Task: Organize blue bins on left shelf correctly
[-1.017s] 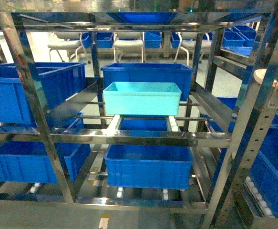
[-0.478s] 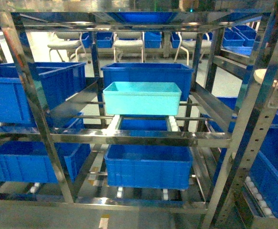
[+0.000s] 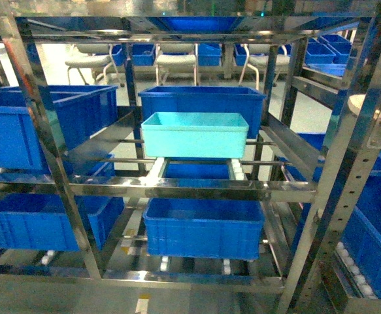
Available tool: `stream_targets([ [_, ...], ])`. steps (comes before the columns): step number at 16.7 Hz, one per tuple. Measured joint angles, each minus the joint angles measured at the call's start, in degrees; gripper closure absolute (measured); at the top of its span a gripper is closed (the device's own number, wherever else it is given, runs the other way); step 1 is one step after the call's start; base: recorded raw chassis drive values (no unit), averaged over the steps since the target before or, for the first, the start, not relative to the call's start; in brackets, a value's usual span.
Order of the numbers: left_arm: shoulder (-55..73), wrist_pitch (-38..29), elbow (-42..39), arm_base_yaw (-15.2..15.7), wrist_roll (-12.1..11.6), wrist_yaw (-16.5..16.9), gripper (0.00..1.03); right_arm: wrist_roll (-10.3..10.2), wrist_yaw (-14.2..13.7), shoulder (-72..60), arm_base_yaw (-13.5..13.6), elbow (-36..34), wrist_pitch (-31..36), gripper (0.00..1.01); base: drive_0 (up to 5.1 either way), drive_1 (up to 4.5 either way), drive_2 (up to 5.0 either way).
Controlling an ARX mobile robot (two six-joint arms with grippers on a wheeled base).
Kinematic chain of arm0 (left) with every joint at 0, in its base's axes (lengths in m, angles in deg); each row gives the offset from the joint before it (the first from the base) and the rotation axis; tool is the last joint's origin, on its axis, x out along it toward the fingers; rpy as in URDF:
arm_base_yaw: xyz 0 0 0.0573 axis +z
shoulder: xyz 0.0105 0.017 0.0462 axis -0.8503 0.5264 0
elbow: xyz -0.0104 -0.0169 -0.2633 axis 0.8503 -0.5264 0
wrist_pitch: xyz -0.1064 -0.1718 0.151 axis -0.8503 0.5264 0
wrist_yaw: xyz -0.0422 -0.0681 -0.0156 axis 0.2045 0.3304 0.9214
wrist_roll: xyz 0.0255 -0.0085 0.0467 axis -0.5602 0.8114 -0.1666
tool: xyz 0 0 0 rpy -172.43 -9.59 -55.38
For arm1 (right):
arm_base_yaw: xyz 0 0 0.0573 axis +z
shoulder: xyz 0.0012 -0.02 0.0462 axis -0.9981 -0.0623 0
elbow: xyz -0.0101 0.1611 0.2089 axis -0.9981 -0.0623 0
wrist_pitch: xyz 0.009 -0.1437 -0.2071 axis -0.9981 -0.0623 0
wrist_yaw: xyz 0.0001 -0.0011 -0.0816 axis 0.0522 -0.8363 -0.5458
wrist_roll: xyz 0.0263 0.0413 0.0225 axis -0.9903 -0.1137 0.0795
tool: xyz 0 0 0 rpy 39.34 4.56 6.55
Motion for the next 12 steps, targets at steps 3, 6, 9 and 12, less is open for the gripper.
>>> stream_targets([
  [3,0.0,0.0,0.0,0.0,0.0,0.0,0.05,0.0,0.0,0.0,0.0,0.0,0.0,0.03,0.0,0.00,0.0],
  [6,0.0,0.0,0.0,0.0,0.0,0.0,0.05,0.0,0.0,0.0,0.0,0.0,0.0,0.03,0.0,0.00,0.0],
  [9,0.0,0.0,0.0,0.0,0.0,0.0,0.05,0.0,0.0,0.0,0.0,0.0,0.0,0.03,0.0,0.00,0.0],
  [12,0.0,0.0,0.0,0.0,0.0,0.0,0.05,0.0,0.0,0.0,0.0,0.0,0.0,0.03,0.0,0.00,0.0],
])
